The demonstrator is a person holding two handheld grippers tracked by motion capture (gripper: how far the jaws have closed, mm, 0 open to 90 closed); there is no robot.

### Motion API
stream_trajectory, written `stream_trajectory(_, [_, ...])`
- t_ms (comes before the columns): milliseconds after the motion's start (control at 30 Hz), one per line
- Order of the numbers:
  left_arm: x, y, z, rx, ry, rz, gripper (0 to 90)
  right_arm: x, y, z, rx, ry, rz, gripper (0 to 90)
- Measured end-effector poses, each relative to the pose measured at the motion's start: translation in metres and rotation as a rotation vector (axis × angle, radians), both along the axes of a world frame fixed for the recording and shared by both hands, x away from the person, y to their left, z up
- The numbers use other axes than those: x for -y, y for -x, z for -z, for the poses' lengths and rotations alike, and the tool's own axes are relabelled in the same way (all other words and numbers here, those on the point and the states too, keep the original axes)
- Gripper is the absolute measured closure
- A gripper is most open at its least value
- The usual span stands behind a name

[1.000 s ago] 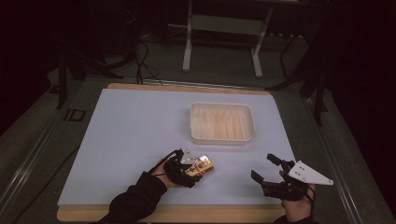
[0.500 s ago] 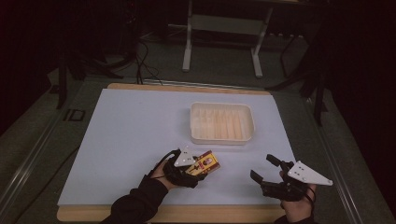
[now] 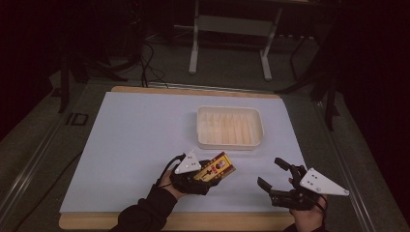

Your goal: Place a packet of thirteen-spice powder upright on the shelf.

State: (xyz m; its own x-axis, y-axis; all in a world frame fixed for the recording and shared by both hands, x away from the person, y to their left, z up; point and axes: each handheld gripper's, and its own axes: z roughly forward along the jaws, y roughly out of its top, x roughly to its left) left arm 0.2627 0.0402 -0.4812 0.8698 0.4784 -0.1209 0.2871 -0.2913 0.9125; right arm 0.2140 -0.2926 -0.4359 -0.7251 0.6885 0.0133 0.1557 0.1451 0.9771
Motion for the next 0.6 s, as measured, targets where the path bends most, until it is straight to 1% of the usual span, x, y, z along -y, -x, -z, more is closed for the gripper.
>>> stream_trajectory(33, [0.000,0.000,0.000,0.000,0.000,0.000,33.0,0.000,0.000,0.000,0.000,0.000,0.000,13.5])
stream_trajectory(67, [-0.001,0.000,-0.003,0.005,0.034,-0.001,33.0,-0.001,0.000,-0.001,-0.005,-0.001,0.006,13.6])
stream_trajectory(100, [-0.001,0.001,-0.004,0.018,0.048,-0.009,33.0,-0.003,-0.001,-0.004,-0.046,0.005,0.023,13.7])
stream_trajectory(133, [-0.002,0.002,-0.005,0.024,0.061,-0.007,33.0,-0.004,-0.002,-0.006,-0.070,-0.013,0.019,13.7])
stream_trajectory(167, [-0.002,0.002,-0.006,0.028,0.077,-0.007,33.0,-0.005,-0.003,-0.007,-0.075,-0.018,0.022,13.9])
stream_trajectory(200, [-0.002,0.003,-0.006,0.033,0.081,-0.013,33.0,-0.006,-0.004,-0.009,-0.068,-0.005,0.039,13.9])
stream_trajectory(233, [-0.002,0.003,-0.006,0.037,0.098,-0.010,33.0,-0.008,-0.004,-0.011,-0.061,0.005,0.051,14.0])
stream_trajectory(267, [-0.002,0.003,-0.005,0.039,0.113,-0.007,33.0,-0.009,-0.006,-0.015,-0.045,0.004,0.063,14.0])
stream_trajectory(333, [-0.002,0.004,-0.005,0.053,0.151,-0.010,32.9,-0.011,-0.009,-0.021,-0.051,-0.015,0.067,14.0])
stream_trajectory(367, [-0.002,0.004,-0.005,0.056,0.171,-0.014,32.9,-0.012,-0.010,-0.025,-0.041,-0.026,0.068,14.0])
stream_trajectory(400, [-0.002,0.004,-0.005,0.056,0.171,-0.014,32.9,-0.012,-0.010,-0.025,-0.041,-0.026,0.068,14.0])
stream_trajectory(433, [-0.002,0.004,-0.005,0.075,0.207,-0.020,32.9,-0.014,-0.011,-0.028,-0.034,-0.034,0.066,13.9])
stream_trajectory(467, [-0.002,0.004,-0.006,0.082,0.217,-0.029,32.9,-0.019,-0.013,-0.036,-0.050,-0.053,0.041,13.6])
stream_trajectory(500, [-0.002,0.004,-0.007,0.090,0.227,-0.034,32.9,-0.022,-0.014,-0.039,-0.052,-0.060,0.030,13.5])
stream_trajectory(600, [-0.001,0.004,-0.009,0.113,0.257,-0.044,32.9,-0.032,-0.016,-0.045,-0.037,-0.061,0.018,12.9])
